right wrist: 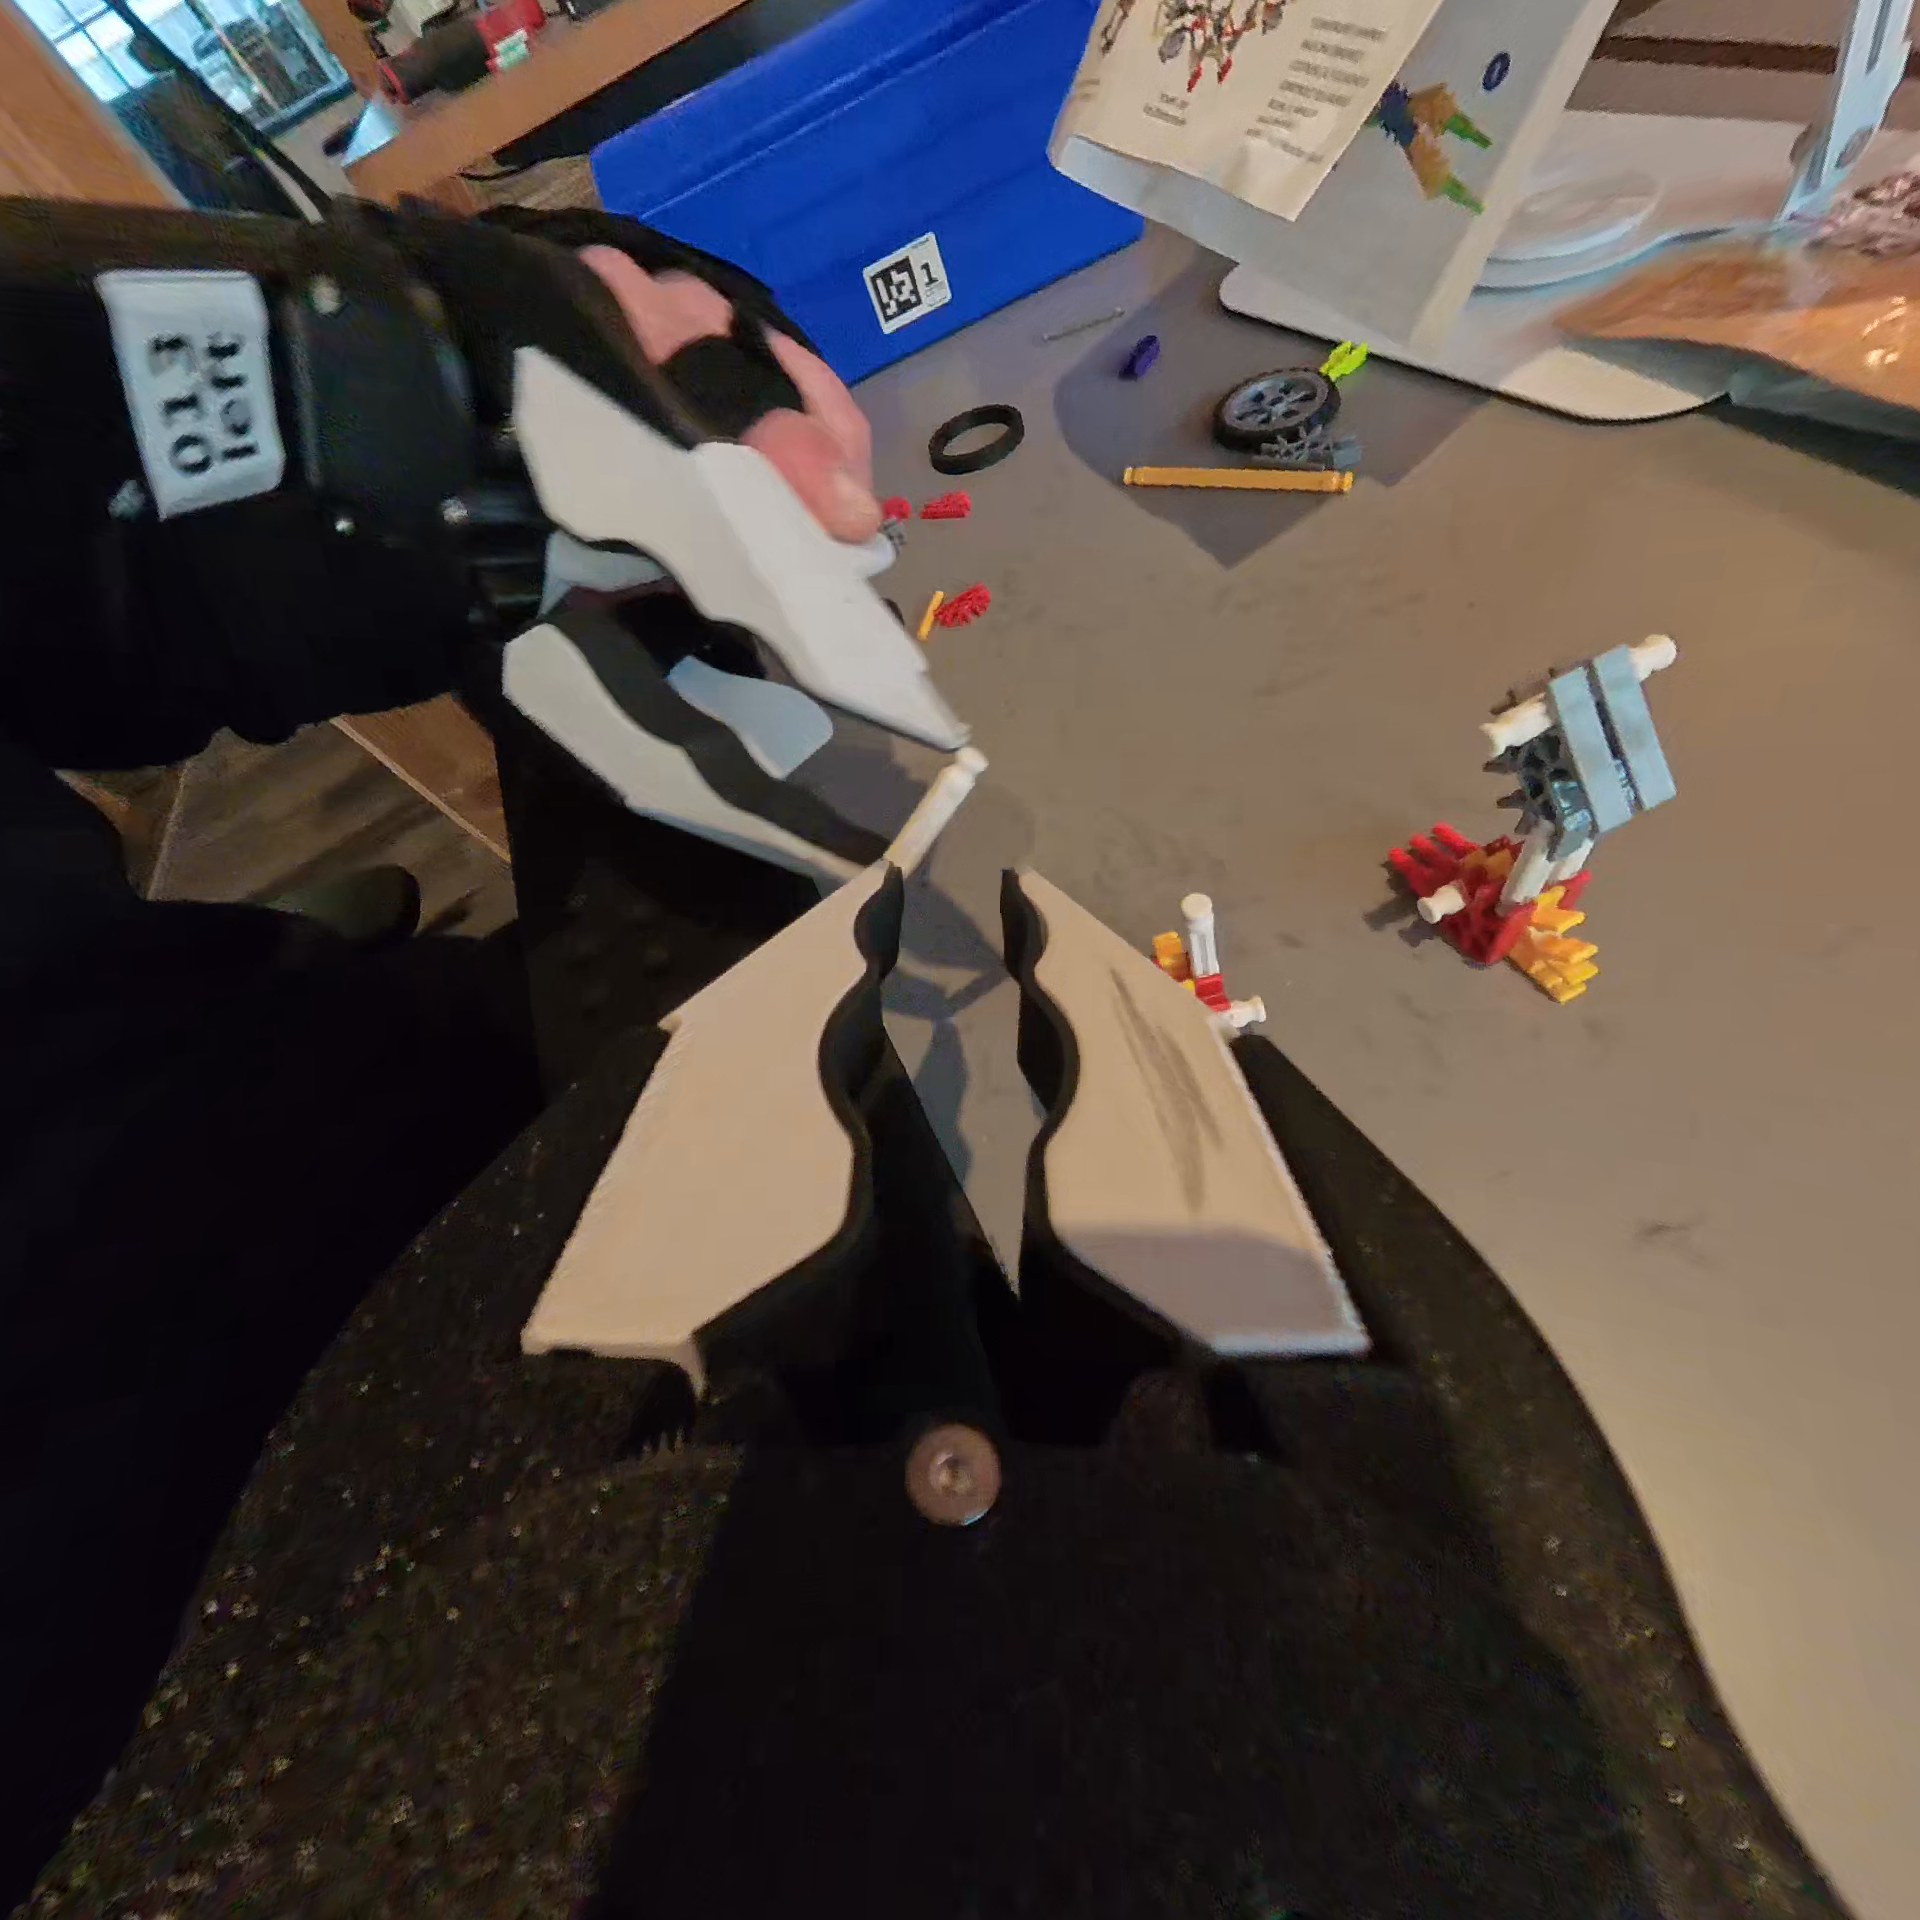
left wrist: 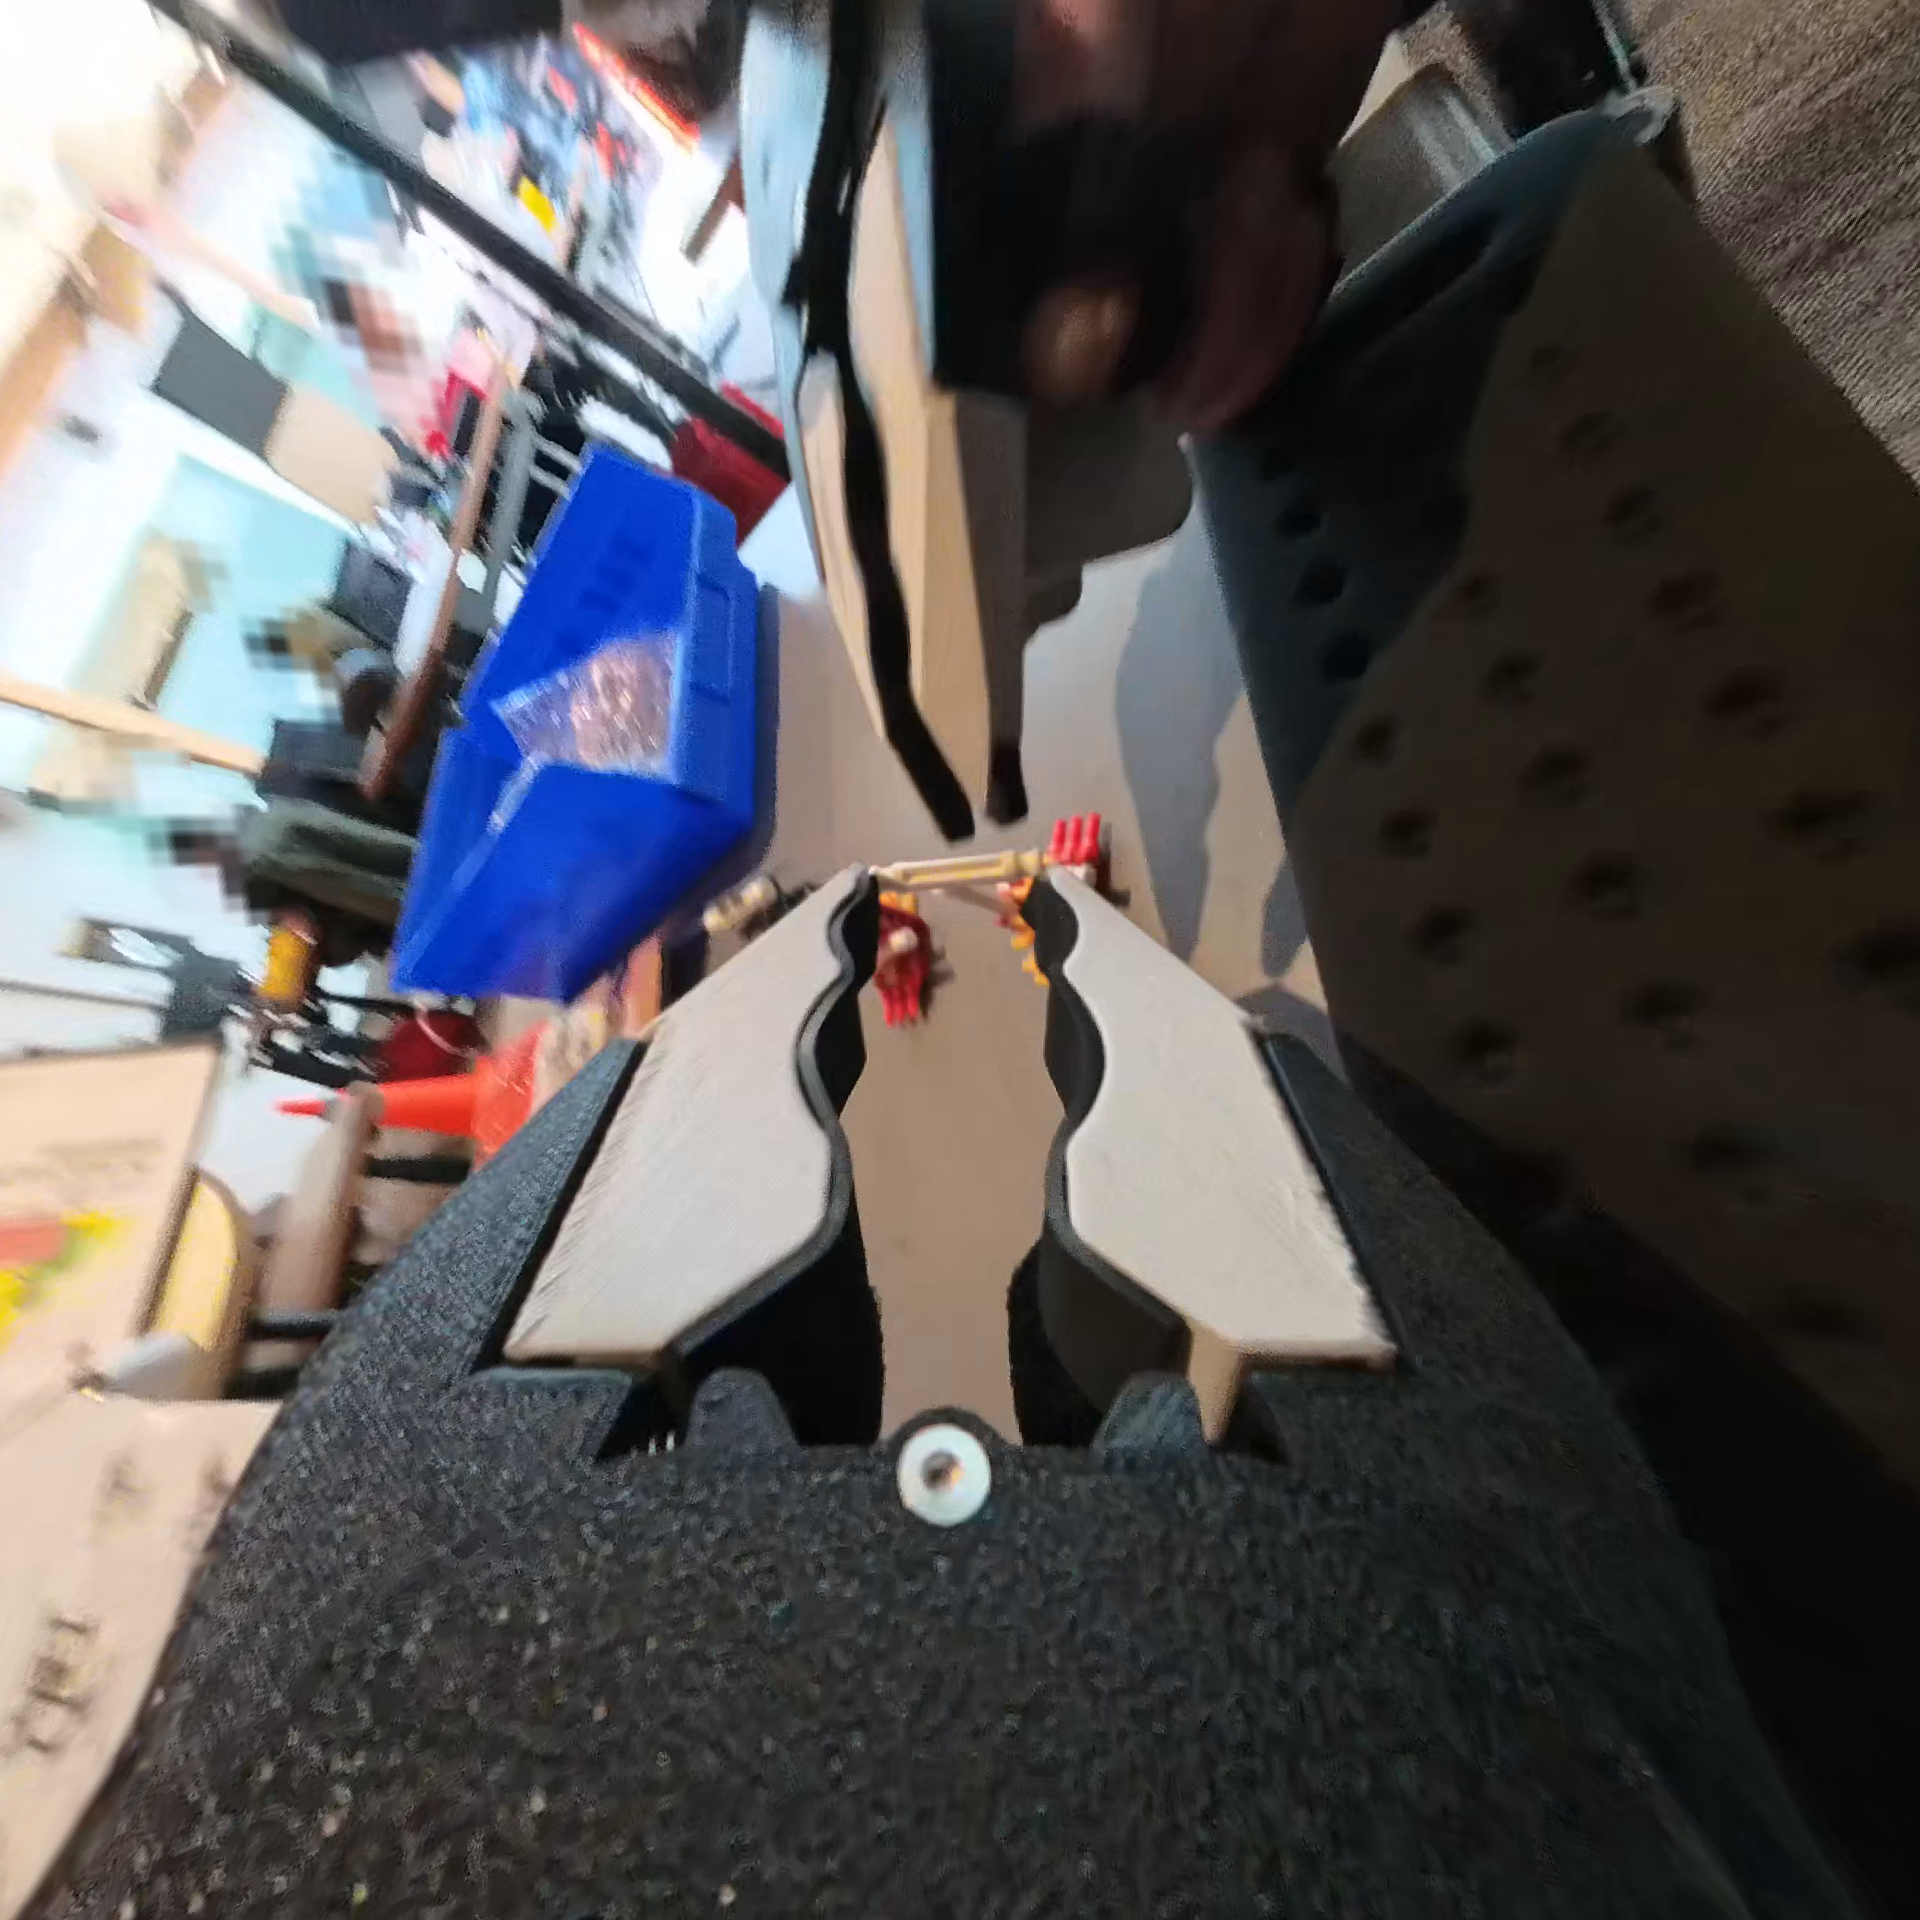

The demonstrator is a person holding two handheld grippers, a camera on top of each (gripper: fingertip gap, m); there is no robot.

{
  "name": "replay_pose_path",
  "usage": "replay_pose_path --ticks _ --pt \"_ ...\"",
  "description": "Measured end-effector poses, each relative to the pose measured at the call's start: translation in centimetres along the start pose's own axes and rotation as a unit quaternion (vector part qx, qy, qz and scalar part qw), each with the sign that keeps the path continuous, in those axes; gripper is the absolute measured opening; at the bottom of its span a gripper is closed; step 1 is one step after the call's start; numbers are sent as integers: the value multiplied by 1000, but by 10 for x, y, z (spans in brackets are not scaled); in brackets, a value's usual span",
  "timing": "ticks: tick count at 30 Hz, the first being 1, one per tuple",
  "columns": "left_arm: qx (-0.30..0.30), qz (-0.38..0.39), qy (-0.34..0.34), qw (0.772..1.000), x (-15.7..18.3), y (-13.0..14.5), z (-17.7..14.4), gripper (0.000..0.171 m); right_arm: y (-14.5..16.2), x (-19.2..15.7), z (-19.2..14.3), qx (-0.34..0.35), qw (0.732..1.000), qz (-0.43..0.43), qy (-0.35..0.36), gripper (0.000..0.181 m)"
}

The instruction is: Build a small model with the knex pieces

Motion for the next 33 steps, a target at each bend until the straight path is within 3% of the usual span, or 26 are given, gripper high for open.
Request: replay_pose_path --ticks 1,2,4,12,15,20,23,26,33 --pt "6 25 -3 1000 1 -5 1 9 0 0 1 2 1000 7 -3 17" --pt "9 50 -12 999 1 -8 1 2 -1 0 0 8 1000 15 -11 13" --pt "21 75 -24 997 2 -13 3 2 0 -3 -2 9 999 16 -32 0" --pt "36 49 12 998 10 -9 10 4 7 2 -6 -17 1000 -10 -5 0" --pt "36 15 11 999 5 -5 8 14 12 9 -7 -37 999 -22 22 0" --pt "-53 -63 56 995 -8 44 18 39 20 23 -12 -53 996 -33 62 0" --pt "-95 -136 120 979 -9 80 22 46 24 24 -12 -55 996 -36 62 0" --pt "-116 -169 122 971 -17 107 25 48 25 24 -12 -53 996 -37 54 0" --pt "-94 -208 190 955 -20 119 49 41 25 23 -12 -53 997 -35 39 0"
Point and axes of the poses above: each gripper's, where its closed fingertips meet, z out along the fingers, y out of its underside, x = y × z across the jaws, the point moved 6 cm from there along -z, back along the fingers, and after that the axes turned 10 degrees about z, right-handed, at the moved point
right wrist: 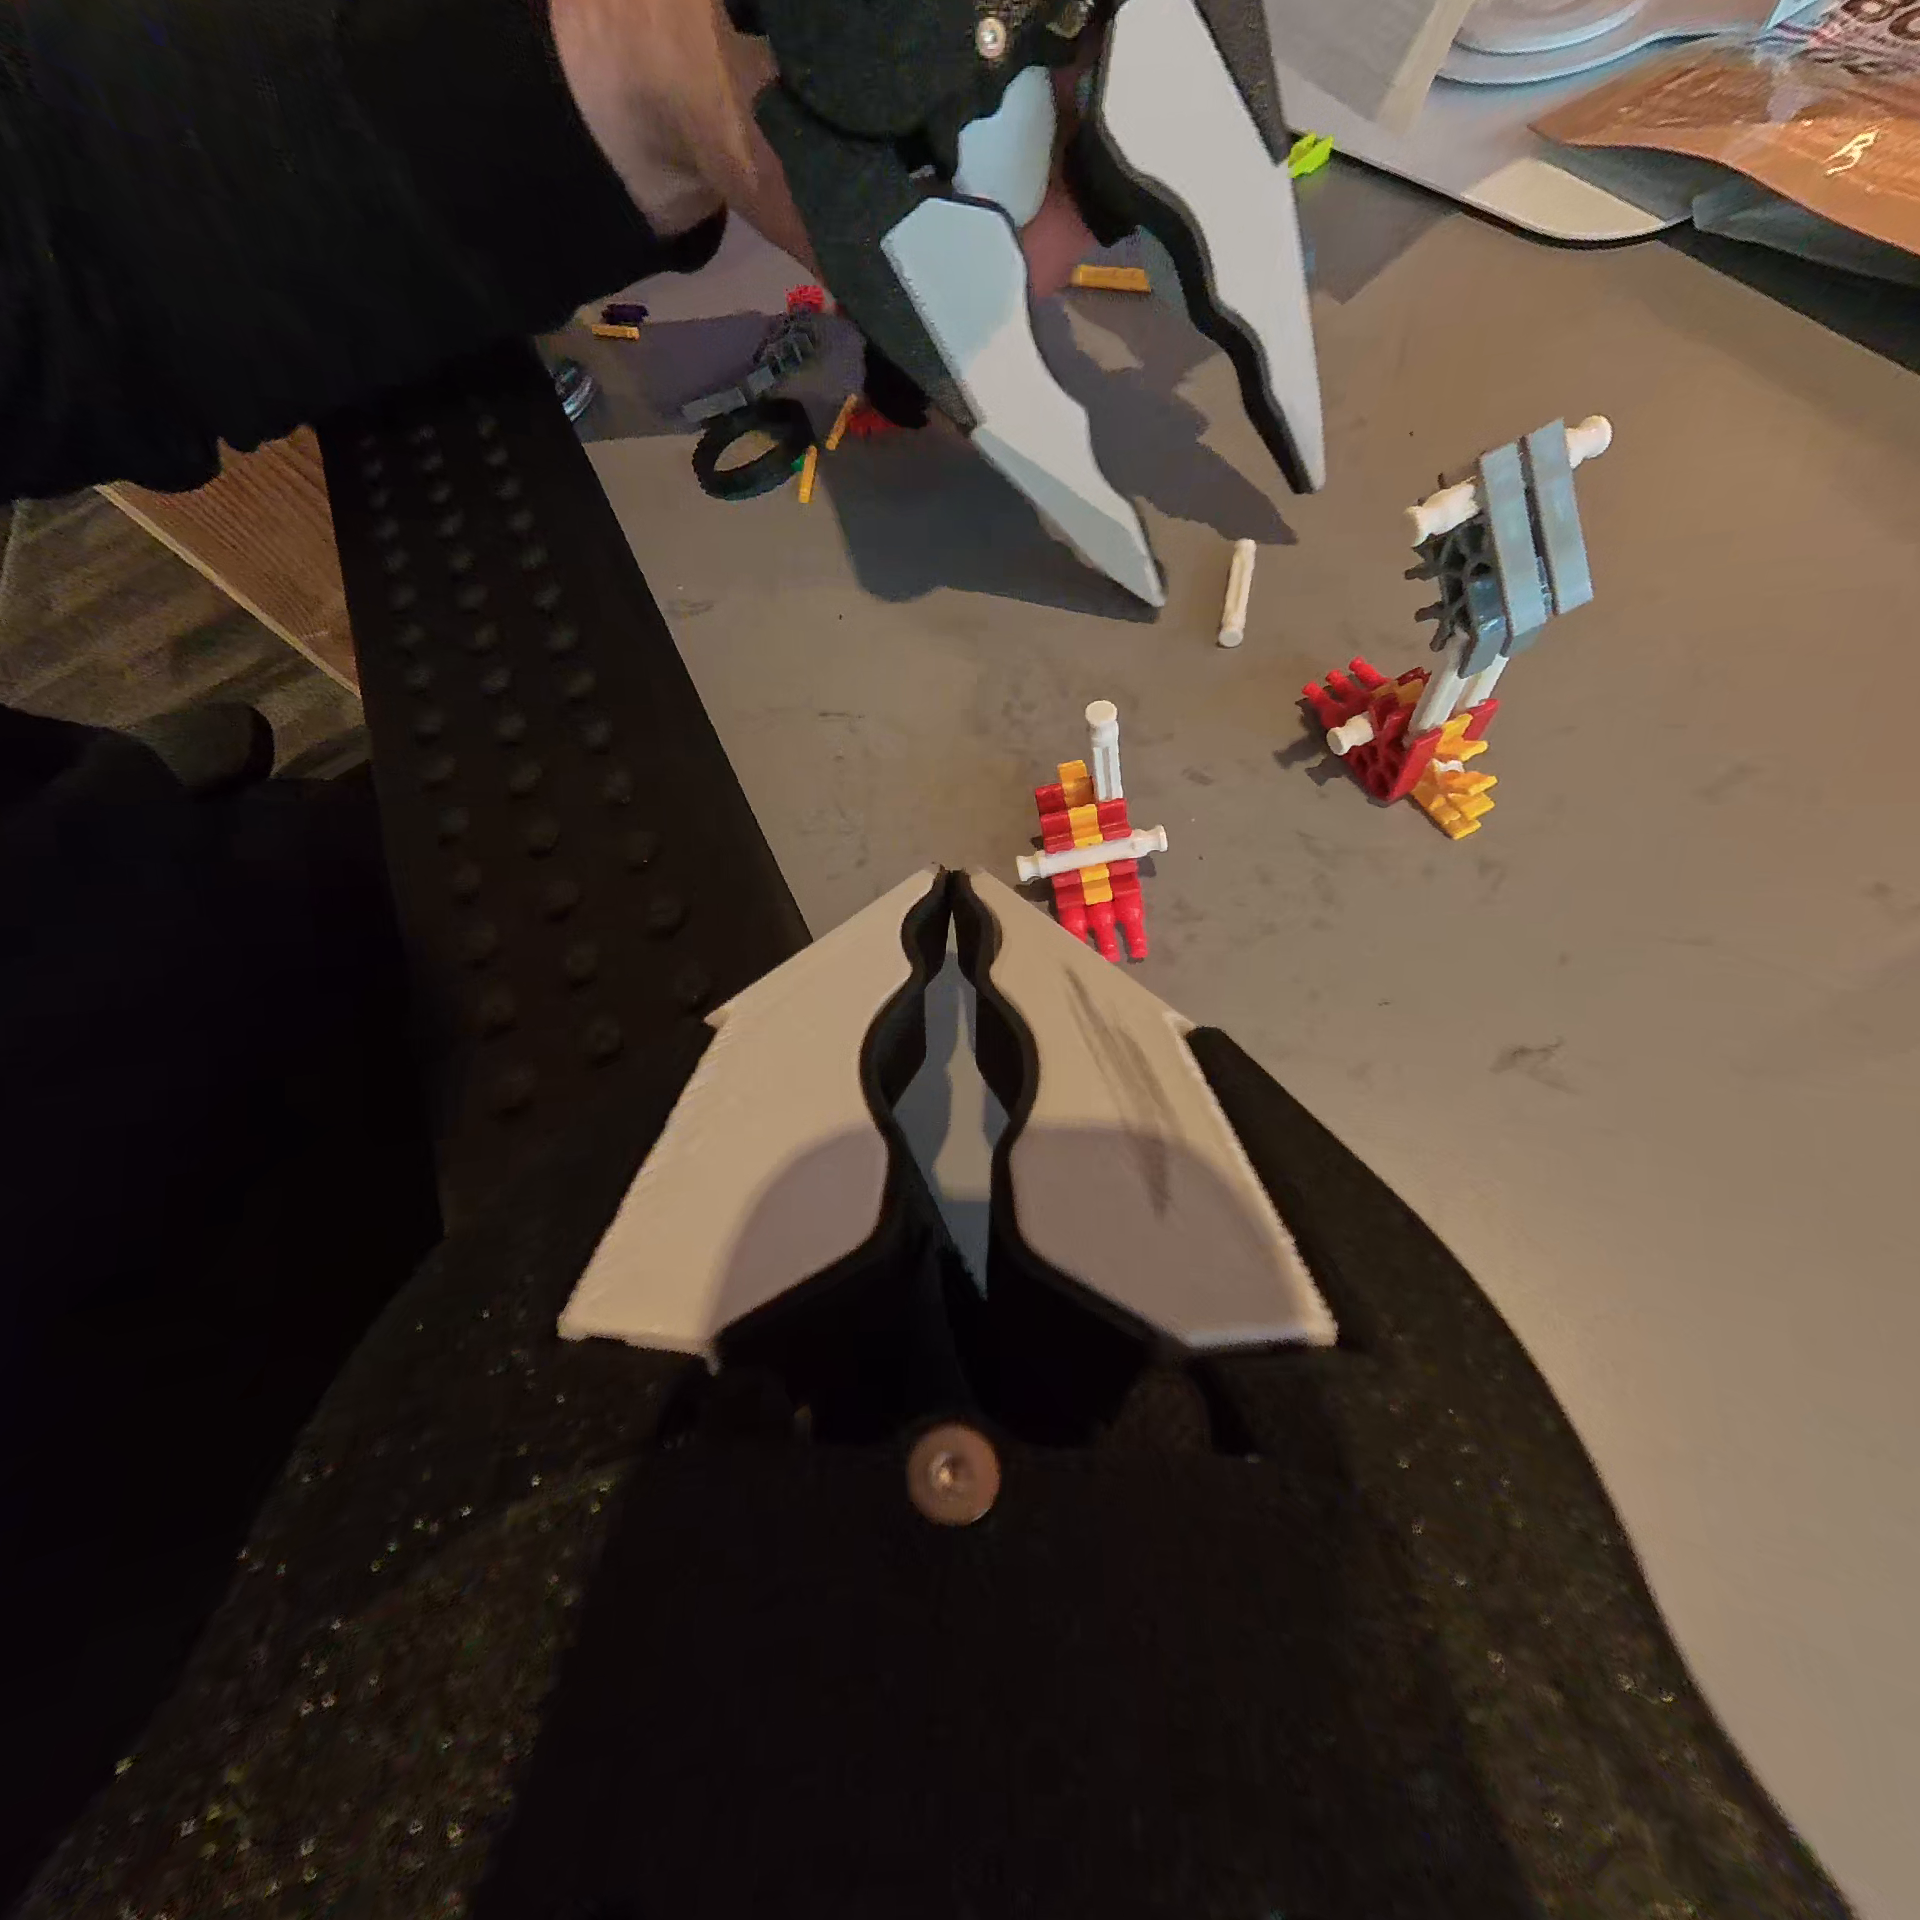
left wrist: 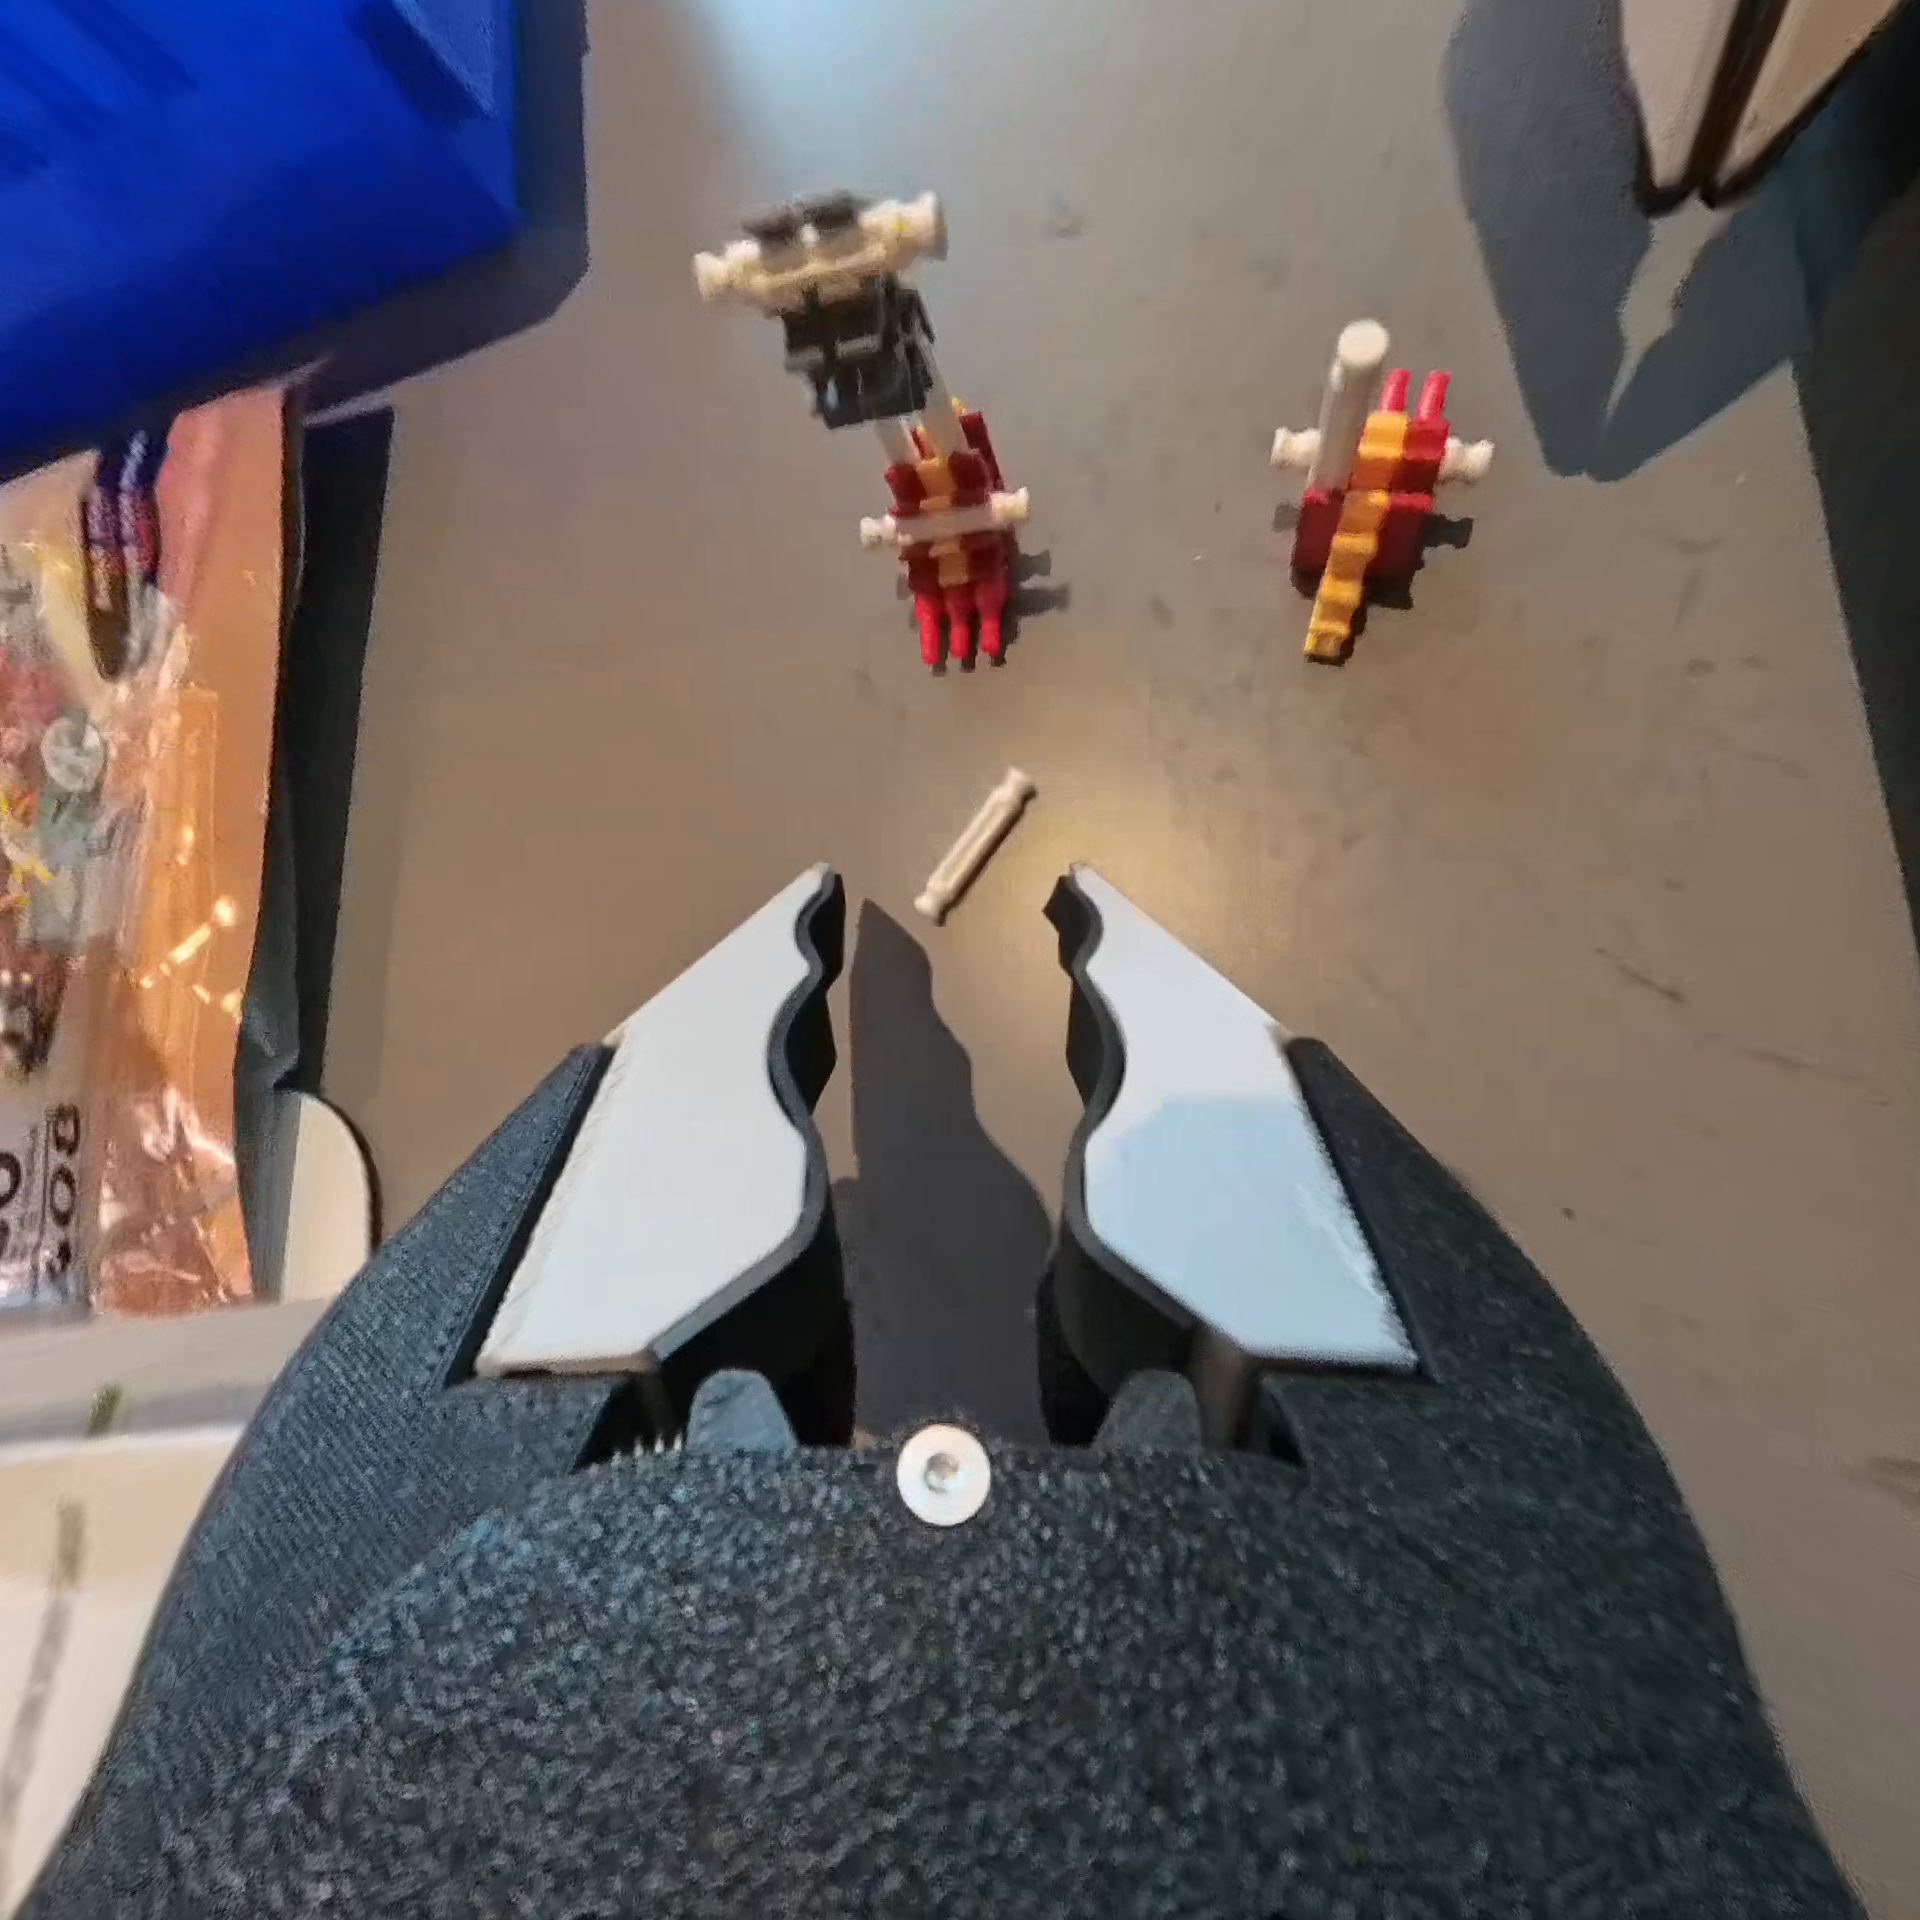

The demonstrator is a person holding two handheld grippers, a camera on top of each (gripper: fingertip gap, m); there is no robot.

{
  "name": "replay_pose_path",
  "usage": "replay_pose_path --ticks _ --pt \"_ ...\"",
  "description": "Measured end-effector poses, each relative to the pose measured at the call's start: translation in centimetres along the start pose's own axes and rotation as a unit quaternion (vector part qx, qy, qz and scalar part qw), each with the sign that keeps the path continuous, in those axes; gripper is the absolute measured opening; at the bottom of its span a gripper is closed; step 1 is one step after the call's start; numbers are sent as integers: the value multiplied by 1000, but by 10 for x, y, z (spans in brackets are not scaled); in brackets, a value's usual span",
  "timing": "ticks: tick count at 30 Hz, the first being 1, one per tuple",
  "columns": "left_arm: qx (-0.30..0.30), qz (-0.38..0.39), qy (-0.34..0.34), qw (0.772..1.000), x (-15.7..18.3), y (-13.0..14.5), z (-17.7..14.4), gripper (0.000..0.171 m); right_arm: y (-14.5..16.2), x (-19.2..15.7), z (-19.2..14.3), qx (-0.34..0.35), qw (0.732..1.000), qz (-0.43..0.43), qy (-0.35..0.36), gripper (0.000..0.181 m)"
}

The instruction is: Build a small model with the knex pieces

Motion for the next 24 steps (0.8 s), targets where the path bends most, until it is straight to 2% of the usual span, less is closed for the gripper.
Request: replay_pose_path --ticks 2,6,14,17,21,24 --pt "-3 -2 17 1000 -4 -1 8 34 0 -1 -1 2 1000 -1 -3 0" --pt "8 -15 60 998 0 -7 14 8 1 0 -2 6 1000 -1 -6 0" --pt "14 -5 12 1000 13 -14 4 5 -1 2 -6 24 1000 2 5 0" --pt "74 -4 -12 997 27 -38 -13 4 -5 1 -9 43 999 -1 20 7" --pt "173 2 4 985 49 -74 -29 4 -11 -10 -5 51 997 -47 40 14" --pt "220 -3 22 975 58 -90 -34 4 -14 -16 1 45 993 -87 67 14"
Point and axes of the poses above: each gripper's, where its closed fingertips meet, z out along the fingers, y out of its underside, x = y × z across the jaws, the point moved 6 cm from there along -z, back along the fingers, and after that the axes turned 10 degrees about z, right-handed, at the moved point
